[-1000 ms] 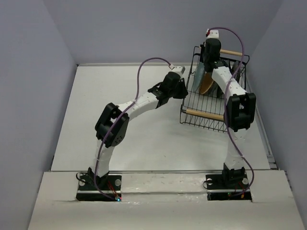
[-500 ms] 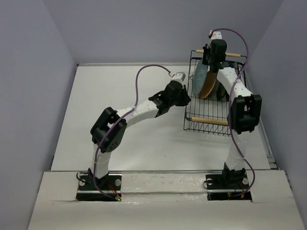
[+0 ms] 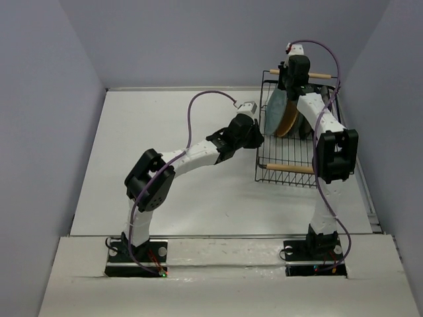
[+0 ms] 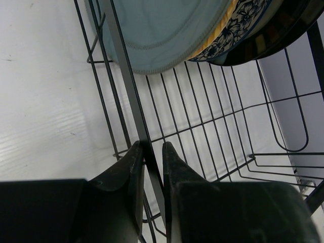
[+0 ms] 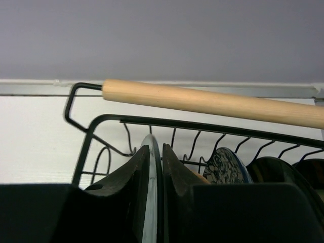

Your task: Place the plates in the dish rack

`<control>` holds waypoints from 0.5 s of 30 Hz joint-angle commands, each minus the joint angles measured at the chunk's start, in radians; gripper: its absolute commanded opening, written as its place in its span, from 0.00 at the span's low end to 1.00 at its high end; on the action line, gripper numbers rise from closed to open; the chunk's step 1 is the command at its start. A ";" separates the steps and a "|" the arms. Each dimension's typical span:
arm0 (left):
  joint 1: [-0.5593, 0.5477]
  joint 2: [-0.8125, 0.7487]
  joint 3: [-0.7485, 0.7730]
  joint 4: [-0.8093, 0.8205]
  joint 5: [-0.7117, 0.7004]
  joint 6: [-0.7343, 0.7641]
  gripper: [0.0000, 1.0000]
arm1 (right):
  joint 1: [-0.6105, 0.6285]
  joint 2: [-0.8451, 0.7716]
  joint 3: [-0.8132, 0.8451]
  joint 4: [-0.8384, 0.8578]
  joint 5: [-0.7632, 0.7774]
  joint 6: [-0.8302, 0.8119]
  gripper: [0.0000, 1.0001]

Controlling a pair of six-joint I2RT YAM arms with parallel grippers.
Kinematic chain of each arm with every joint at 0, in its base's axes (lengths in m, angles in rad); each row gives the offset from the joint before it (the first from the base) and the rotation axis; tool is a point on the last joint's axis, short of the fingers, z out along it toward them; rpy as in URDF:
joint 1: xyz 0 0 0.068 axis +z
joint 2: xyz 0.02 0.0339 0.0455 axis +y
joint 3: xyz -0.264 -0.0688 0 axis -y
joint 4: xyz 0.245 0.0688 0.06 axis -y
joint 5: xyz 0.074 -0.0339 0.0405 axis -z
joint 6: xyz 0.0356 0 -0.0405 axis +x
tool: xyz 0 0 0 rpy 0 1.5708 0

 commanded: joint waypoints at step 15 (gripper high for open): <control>-0.107 -0.100 0.019 -0.041 0.204 0.113 0.37 | 0.009 0.008 -0.021 -0.002 0.091 -0.001 0.47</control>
